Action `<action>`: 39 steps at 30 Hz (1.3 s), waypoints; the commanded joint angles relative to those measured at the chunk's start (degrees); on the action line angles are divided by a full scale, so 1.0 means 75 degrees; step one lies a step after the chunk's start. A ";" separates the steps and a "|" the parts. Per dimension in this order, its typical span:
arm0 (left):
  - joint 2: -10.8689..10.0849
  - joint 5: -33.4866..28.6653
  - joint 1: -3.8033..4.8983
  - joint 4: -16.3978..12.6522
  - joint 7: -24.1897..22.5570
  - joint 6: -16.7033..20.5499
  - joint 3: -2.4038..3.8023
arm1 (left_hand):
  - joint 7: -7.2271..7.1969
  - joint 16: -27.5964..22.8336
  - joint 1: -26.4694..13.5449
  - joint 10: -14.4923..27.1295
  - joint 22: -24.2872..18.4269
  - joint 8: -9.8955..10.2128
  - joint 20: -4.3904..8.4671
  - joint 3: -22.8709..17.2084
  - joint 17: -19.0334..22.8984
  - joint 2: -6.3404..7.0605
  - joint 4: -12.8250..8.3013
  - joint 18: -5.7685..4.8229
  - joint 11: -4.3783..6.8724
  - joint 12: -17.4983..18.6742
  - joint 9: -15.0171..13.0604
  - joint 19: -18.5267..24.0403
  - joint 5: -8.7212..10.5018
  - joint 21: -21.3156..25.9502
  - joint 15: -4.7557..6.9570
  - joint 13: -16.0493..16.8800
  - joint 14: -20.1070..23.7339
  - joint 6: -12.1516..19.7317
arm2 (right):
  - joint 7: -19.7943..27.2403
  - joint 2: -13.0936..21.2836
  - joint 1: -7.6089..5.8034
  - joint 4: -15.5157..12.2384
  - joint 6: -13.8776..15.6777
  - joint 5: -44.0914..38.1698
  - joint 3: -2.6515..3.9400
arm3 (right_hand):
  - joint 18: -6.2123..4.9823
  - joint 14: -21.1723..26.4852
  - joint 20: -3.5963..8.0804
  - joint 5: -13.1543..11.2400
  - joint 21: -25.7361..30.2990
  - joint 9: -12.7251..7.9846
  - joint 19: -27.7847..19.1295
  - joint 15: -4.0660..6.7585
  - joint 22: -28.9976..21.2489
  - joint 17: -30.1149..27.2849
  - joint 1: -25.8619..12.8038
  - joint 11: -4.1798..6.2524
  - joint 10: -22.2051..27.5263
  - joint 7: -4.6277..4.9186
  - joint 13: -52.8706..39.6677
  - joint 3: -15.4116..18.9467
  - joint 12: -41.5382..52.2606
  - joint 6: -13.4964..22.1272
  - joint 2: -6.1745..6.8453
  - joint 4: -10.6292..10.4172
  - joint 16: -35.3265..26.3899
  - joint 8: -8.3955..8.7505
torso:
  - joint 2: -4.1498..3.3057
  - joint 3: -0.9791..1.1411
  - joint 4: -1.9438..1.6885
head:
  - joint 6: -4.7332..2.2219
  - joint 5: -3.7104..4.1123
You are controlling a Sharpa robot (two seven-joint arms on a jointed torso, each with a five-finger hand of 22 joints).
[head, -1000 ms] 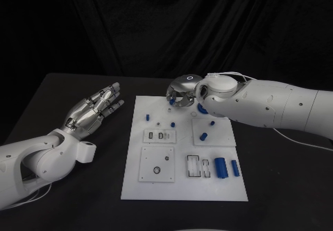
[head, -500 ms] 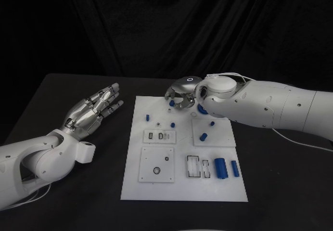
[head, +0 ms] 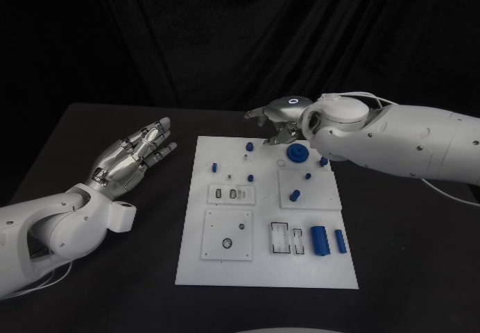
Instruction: Assemble the parts on the task board
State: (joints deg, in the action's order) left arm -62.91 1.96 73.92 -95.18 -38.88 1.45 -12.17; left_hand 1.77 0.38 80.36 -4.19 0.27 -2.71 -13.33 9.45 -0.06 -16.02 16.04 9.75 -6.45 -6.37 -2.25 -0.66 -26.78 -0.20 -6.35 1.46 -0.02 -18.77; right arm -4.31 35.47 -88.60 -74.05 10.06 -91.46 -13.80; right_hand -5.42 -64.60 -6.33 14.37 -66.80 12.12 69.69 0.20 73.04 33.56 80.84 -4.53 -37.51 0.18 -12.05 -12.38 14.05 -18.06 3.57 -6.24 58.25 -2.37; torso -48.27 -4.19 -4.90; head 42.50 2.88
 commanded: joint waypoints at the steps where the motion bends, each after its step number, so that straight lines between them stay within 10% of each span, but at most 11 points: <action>1: -0.0063 0.0013 0.0017 -0.0046 -0.0759 -0.0041 0.0005 | 0.0063 -0.0047 0.0047 0.0008 0.0008 0.0008 -0.0054 0.0000 0.0005 0.0003 -0.0055 0.0086 0.0029 0.0021 -0.0011 0.0024 -0.0050 -0.0032 -0.0040 -0.0004 -0.0003 -0.0014 | -0.0235 0.0309 -0.0155 -0.0349 0.0304 -0.0026 0.0006 | -0.0146 0.0100 0.0011 0.0083 0.0220 -0.0009 -0.0145 0.0003 -0.0109 -0.0170 0.0040 0.0024 -0.0238 0.0006 -0.0077 -0.0014 0.0216 -0.0215 -0.0123 0.0072 -0.0166 -0.0052 | 0.0015 0.0006 0.0003 | 0.0091 0.0060; 3: -0.0094 0.0013 0.0017 -0.0062 -0.0754 -0.0030 0.0005 | 0.0063 -0.0047 0.0047 0.0008 0.0008 0.0008 -0.0054 0.0000 0.0005 0.0003 -0.0055 0.0086 0.0029 0.0021 -0.0011 0.0024 -0.0050 -0.0032 -0.0040 -0.0004 -0.0003 -0.0014 | -0.0221 0.0609 -0.0229 -0.0611 0.0327 -0.0013 0.0005 | -0.0144 0.0066 0.0025 0.0124 0.0278 0.0035 -0.0122 0.0028 -0.0106 -0.0205 0.0062 0.0047 -0.0540 0.0092 -0.0151 -0.0031 0.0443 -0.0511 -0.0170 0.0072 -0.0223 -0.0095 | 0.0022 0.0008 0.0012 | 0.0119 0.0055; 6: -0.0123 0.0013 0.0017 -0.0078 -0.0742 -0.0017 0.0005 | 0.0064 -0.0047 0.0047 0.0008 0.0007 0.0007 -0.0054 0.0001 0.0005 0.0002 -0.0054 0.0085 0.0031 0.0019 -0.0011 0.0024 -0.0051 -0.0032 -0.0040 -0.0004 -0.0004 -0.0018 | 0.0063 0.1093 -0.0290 -0.0930 0.0449 0.0160 -0.0013 | -0.0116 -0.0066 0.0098 0.0377 0.0208 0.0643 0.0059 0.0121 0.0016 -0.0242 0.0214 0.0229 -0.1937 0.0259 -0.0425 -0.0270 0.1219 -0.2523 -0.0269 0.0088 -0.0274 -0.0579 | 0.0018 0.0007 0.0005 | 0.0102 0.0065; 12: -0.0148 0.0013 0.0017 -0.0092 -0.0712 -0.0008 0.0005 | 0.0062 -0.0048 0.0049 0.0007 0.0006 0.0005 -0.0055 -0.0001 0.0006 -0.0004 -0.0053 0.0085 0.0031 0.0018 -0.0012 0.0026 -0.0058 -0.0029 -0.0040 -0.0004 -0.0002 -0.0023 | 0.0249 0.1831 -0.0224 -0.1313 0.0504 0.0313 -0.0040 | -0.0112 -0.0294 0.0276 0.0348 0.0305 0.0407 0.0114 0.0244 0.0137 -0.0056 0.0090 0.0507 -0.2841 0.0422 -0.1804 -0.0465 0.3199 -0.3439 -0.0066 -0.0192 -0.0325 -0.0503 | 0.0014 -0.0004 0.0044 | 0.0045 0.0059; 14: -0.0142 0.0013 0.0017 -0.0083 -0.0705 -0.0011 0.0005 | 0.0062 -0.0048 0.0049 0.0007 0.0006 0.0005 -0.0055 -0.0001 0.0006 -0.0004 -0.0053 0.0085 0.0031 0.0018 -0.0012 0.0026 -0.0058 -0.0029 -0.0040 -0.0004 -0.0002 -0.0023 | 0.0149 0.2021 -0.0164 -0.1386 0.0453 0.0333 -0.0044 | -0.0057 -0.0632 0.0289 0.0094 0.0163 0.0273 0.0239 0.0238 0.0321 0.1037 -0.0075 0.0549 -0.2522 0.0411 -0.2749 -0.0414 0.4266 -0.3451 0.0017 -0.0387 0.0332 -0.0314 | 0.0013 -0.0009 0.0044 | 0.0038 0.0076; 19: -0.0103 0.0013 0.0016 -0.0051 -0.0679 -0.0035 0.0005 | 0.0054 -0.0049 0.0053 0.0014 0.0005 0.0007 -0.0057 -0.0004 0.0007 -0.0017 -0.0051 0.0084 0.0024 0.0028 -0.0010 0.0027 -0.0071 -0.0029 -0.0046 -0.0006 0.0000 -0.0010 | -0.0159 0.2289 -0.0034 -0.1417 0.0220 0.0356 -0.0048 | 0.0068 -0.1735 0.0276 -0.0263 -0.0338 0.0133 0.0504 0.0197 0.0844 0.4647 -0.0533 0.0484 -0.4323 0.0426 -0.7922 0.0043 0.8580 -0.3399 0.0033 -0.0694 0.2593 -0.0195 | 0.0034 -0.0024 0.0059 | 0.0032 0.0093; 26: -0.0065 0.0013 0.0014 -0.0016 -0.0626 -0.0081 0.0005 | 0.0041 -0.0047 0.0073 0.0028 0.0006 0.0012 -0.0072 -0.0015 0.0005 -0.0036 -0.0055 0.0083 0.0019 0.0041 -0.0007 0.0026 -0.0093 -0.0030 -0.0099 -0.0009 -0.0004 0.0016 | -0.0316 0.2405 0.0200 -0.1392 0.0190 0.0365 -0.0049 | 0.0113 -0.2649 0.0042 -0.0170 -0.0574 0.0176 0.0517 0.0025 0.1275 0.6721 -0.0592 0.0350 -0.5870 0.0448 -0.9673 0.0368 0.9734 -0.3480 -0.0101 -0.0664 0.3759 -0.0213 | 0.0024 -0.0013 0.0078 | 0.0021 0.0059; 39: -0.0048 0.0013 0.0012 0.0008 -0.0599 -0.0025 0.0005 | 0.0022 -0.0048 0.0085 0.0036 -0.0010 0.0017 -0.0062 -0.0015 0.0007 -0.0033 -0.0061 0.0077 0.0011 0.0046 -0.0005 0.0051 -0.0103 -0.0008 -0.0131 -0.0010 -0.0001 0.0029 | -0.0403 0.2244 0.0425 -0.1242 0.0368 0.0368 -0.0050 | 0.0309 -0.3387 0.0146 -0.0295 -0.1526 0.0214 0.1331 0.0158 0.1723 0.7525 -0.0575 0.0463 -0.6999 0.0460 -1.0394 0.0542 1.0126 -0.3486 -0.0169 -0.0632 0.4234 -0.0207 | 0.0015 0.0000 0.0059 | 0.0044 0.0087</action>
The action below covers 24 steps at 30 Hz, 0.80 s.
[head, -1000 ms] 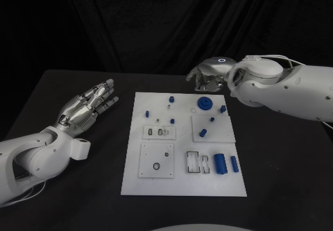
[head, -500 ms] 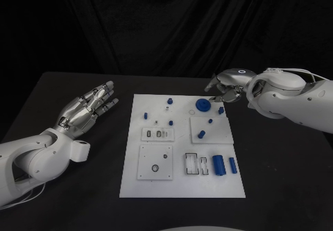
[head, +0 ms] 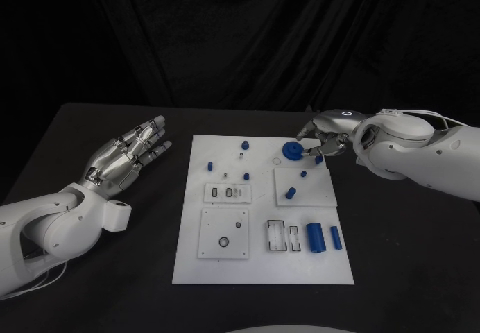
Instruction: Assemble the parts on the task board
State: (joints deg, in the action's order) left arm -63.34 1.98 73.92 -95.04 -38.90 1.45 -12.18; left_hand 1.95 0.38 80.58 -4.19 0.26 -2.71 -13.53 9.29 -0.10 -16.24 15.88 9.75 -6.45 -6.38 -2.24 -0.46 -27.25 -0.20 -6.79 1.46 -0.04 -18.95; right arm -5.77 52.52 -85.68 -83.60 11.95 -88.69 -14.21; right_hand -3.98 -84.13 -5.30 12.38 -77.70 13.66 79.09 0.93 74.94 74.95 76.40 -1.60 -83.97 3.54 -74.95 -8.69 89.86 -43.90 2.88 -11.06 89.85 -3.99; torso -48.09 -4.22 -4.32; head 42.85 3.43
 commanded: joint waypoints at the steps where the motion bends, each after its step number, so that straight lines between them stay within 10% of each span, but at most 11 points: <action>1: 0.0010 0.0011 0.0012 -0.0011 -0.0597 -0.0009 0.0006 | 0.0002 -0.0049 0.0064 0.0038 -0.0011 0.0016 -0.0012 0.0009 0.0012 0.0000 -0.0043 0.0065 0.0012 0.0046 -0.0007 0.0027 -0.0046 -0.0004 -0.0079 -0.0009 0.0003 0.0052 | -0.0218 -0.0046 0.0042 0.0045 0.0124 -0.0001 0.0004 | 0.0113 -0.0782 0.0017 -0.0024 -0.0062 0.0013 0.0069 0.0070 0.1465 0.2007 0.0049 0.0081 -0.0804 0.0006 -0.2007 0.0044 0.0019 -0.0059 -0.0079 0.0032 0.0021 0.0003 | -0.0006 0.0001 -0.0024 | -0.0003 0.0018; 24: 0.0064 0.0011 0.0011 0.0049 -0.0544 -0.0042 0.0007 | 0.0006 -0.0050 0.0074 0.0046 -0.0012 0.0019 0.0006 0.0010 0.0012 -0.0001 -0.0049 0.0049 0.0002 0.0054 -0.0005 0.0030 -0.0059 -0.0002 -0.0089 -0.0011 0.0004 0.0070 | -0.0316 -0.0309 0.0121 0.0288 0.0186 -0.0001 0.0004 | 0.0074 -0.0782 0.0073 0.0091 0.0079 -0.0010 -0.0050 0.0122 0.1407 0.2007 0.0332 0.0133 -0.0804 0.0003 -0.2007 -0.0019 0.0019 0.0070 -0.0086 0.0238 0.0021 0.0038 | 0.0020 -0.0025 -0.0029 | 0.0038 0.0017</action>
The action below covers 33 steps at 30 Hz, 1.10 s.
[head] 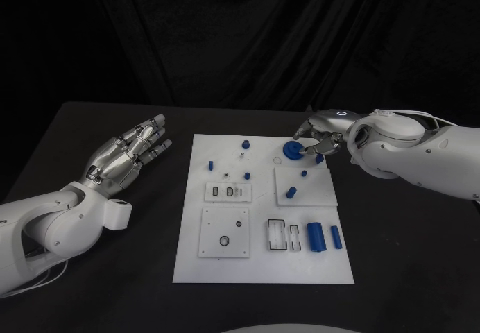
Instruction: Assemble the parts on the task board
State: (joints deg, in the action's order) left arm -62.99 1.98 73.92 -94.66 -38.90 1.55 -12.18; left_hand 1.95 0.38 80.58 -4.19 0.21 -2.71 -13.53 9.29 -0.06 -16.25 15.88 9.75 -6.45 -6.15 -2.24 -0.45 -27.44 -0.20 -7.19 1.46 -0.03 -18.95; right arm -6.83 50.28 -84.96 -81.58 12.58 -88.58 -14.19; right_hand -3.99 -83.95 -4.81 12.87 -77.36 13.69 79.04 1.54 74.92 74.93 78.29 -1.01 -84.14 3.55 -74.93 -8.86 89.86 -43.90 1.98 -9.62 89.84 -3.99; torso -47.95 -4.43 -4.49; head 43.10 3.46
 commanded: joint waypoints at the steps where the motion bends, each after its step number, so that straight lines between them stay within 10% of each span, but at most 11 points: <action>1: 0.0022 0.0011 0.0011 0.0001 -0.0542 -0.0061 0.0007 | 0.0006 -0.0050 0.0075 0.0046 -0.0005 0.0019 0.0006 0.0009 0.0007 -0.0001 -0.0049 0.0049 0.0002 0.0025 -0.0005 0.0029 -0.0034 -0.0002 -0.0036 -0.0011 0.0003 0.0071 | -0.0180 -0.0018 0.0029 0.0026 0.0091 -0.0016 0.0003 | 0.0074 -0.0806 0.0009 0.0015 0.0039 -0.0014 -0.0047 0.0042 0.1408 0.2009 0.0084 0.0055 -0.0782 0.0003 -0.2009 0.0007 0.0019 0.0076 0.0041 0.0051 0.0021 0.0040 | 0.0001 0.0003 -0.0009 | 0.0004 0.0016; 23: 0.0071 0.0011 0.0007 0.0016 -0.0483 -0.0184 0.0008 | 0.0015 -0.0049 0.0089 0.0056 0.0000 0.0027 -0.0006 0.0002 0.0007 -0.0005 -0.0063 0.0042 -0.0011 0.0034 0.0000 0.0023 -0.0046 -0.0008 -0.0055 -0.0013 0.0002 0.0107 | -0.0200 -0.0249 0.0241 0.0279 -0.0104 -0.0016 0.0003 | 0.0112 -0.0806 0.0039 -0.0168 -0.0112 0.0009 0.0103 0.0074 0.1459 0.2009 0.0106 0.0079 -0.0782 0.0063 -0.2009 0.0063 0.0019 0.0030 0.0071 0.0092 0.0021 -0.0010 | 0.0001 -0.0005 -0.0003 | -0.0036 0.0010; 33: 0.0079 0.0011 0.0004 0.0025 -0.0464 -0.0221 0.0008 | 0.0026 -0.0049 0.0099 0.0064 0.0001 0.0030 -0.0023 -0.0007 0.0006 -0.0013 -0.0071 0.0039 -0.0020 0.0041 0.0001 0.0021 -0.0048 -0.0010 -0.0076 -0.0014 0.0001 0.0118 | -0.0065 -0.0330 0.0315 0.0369 0.0072 -0.0016 0.0004 | 0.0132 -0.0806 0.0093 0.0901 -0.0189 0.0657 0.0196 0.0120 0.1484 0.2009 0.0389 0.0120 -0.0782 0.0049 -0.2009 -0.0139 0.0019 -0.0911 -0.0063 0.0327 0.0021 -0.0714 | -0.0003 0.0001 -0.0002 | -0.0028 -0.0014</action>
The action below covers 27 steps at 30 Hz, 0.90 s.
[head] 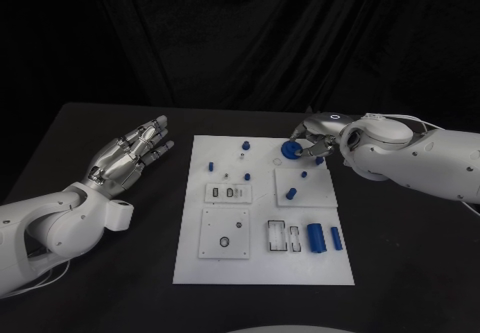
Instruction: Assemble the parts on the task board
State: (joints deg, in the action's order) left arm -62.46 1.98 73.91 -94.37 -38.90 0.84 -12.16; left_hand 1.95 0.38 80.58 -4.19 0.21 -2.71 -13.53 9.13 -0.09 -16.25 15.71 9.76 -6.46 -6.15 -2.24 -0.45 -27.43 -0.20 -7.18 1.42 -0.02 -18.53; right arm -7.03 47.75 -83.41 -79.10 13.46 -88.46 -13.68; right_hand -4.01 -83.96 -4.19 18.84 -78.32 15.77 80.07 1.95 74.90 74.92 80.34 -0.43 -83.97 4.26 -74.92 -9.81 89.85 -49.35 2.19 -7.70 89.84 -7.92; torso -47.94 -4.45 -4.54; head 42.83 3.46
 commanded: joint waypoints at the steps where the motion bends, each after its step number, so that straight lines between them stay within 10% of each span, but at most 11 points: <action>1: 0.0005 0.0010 0.0005 -0.0014 -0.0461 -0.0128 0.0006 | 0.0026 -0.0049 0.0099 0.0063 0.0000 0.0031 -0.0023 0.0015 0.0011 -0.0013 -0.0049 0.0039 -0.0020 0.0041 0.0000 0.0021 -0.0049 -0.0010 -0.0077 -0.0009 0.0000 0.0062 | -0.0018 0.0007 0.0112 0.0040 -0.0010 -0.0031 -0.0065 | 0.0137 -0.0805 0.0018 0.0184 -0.0073 0.0494 0.0071 0.0074 0.1490 0.2011 0.0145 0.0050 -0.0804 -0.0065 -0.2011 -0.0019 0.0019 -0.0332 -0.0101 0.0111 0.0022 -0.0351 | -0.0004 0.0005 0.0007 | 0.0008 -0.0018; 12: -0.0023 0.0010 0.0002 -0.0005 -0.0450 -0.0144 0.0006 | 0.0026 -0.0049 0.0099 0.0063 0.0000 0.0031 -0.0023 0.0015 0.0011 -0.0013 -0.0049 0.0039 -0.0020 0.0041 0.0000 0.0021 -0.0049 -0.0010 -0.0077 -0.0009 0.0000 0.0062 | 0.0249 0.0055 0.0122 -0.0038 0.0424 -0.0031 -0.0065 | 0.0206 -0.0805 0.0100 0.0427 -0.0345 0.1811 0.0313 0.0162 0.1581 0.2011 0.0111 0.0143 -0.0804 -0.0189 -0.2011 0.0059 0.0019 -0.0507 -0.0216 0.0283 0.0022 -0.1850 | -0.0004 0.0008 0.0000 | -0.0039 -0.0043; 27: -0.0050 0.0010 0.0001 -0.0008 -0.0432 -0.0146 0.0006 | 0.0042 -0.0045 -0.0075 0.0057 0.0003 0.0023 -0.0080 0.0069 0.0007 -0.0050 0.0122 0.0040 -0.0068 0.0024 -0.0004 0.0016 0.0167 -0.0014 -0.0127 -0.0005 -0.0007 0.0051 | 0.0312 0.0222 -0.0172 -0.0859 0.0624 -0.0031 -0.0061 | 0.0274 -0.0805 0.0153 0.0661 -0.0616 0.2136 0.0547 0.0214 0.1672 0.2011 -0.0042 0.0214 -0.0804 -0.0236 -0.2011 0.0085 0.0019 -0.0334 -0.0156 0.0186 0.0022 -0.2142 | -0.0005 0.0005 0.0007 | -0.0112 -0.0135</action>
State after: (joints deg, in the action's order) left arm -62.87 1.98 73.91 -94.35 -38.90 0.48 -12.16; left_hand 2.16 0.38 80.55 -3.98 0.22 -2.71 -13.74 9.78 -0.07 -16.74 16.37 9.76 -6.66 -6.16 -2.24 -0.25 -26.33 -0.20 -7.59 1.43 -0.03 -18.32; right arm -5.07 49.48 -84.44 -84.98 17.37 -88.34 -14.21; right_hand -3.10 -84.04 -2.97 23.65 -82.77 15.64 83.55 3.07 74.94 74.91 80.87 0.83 -83.94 4.85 -74.91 -9.10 89.85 -49.93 0.85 -5.80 89.84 -8.38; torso -47.96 -4.40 -4.45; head 42.07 2.47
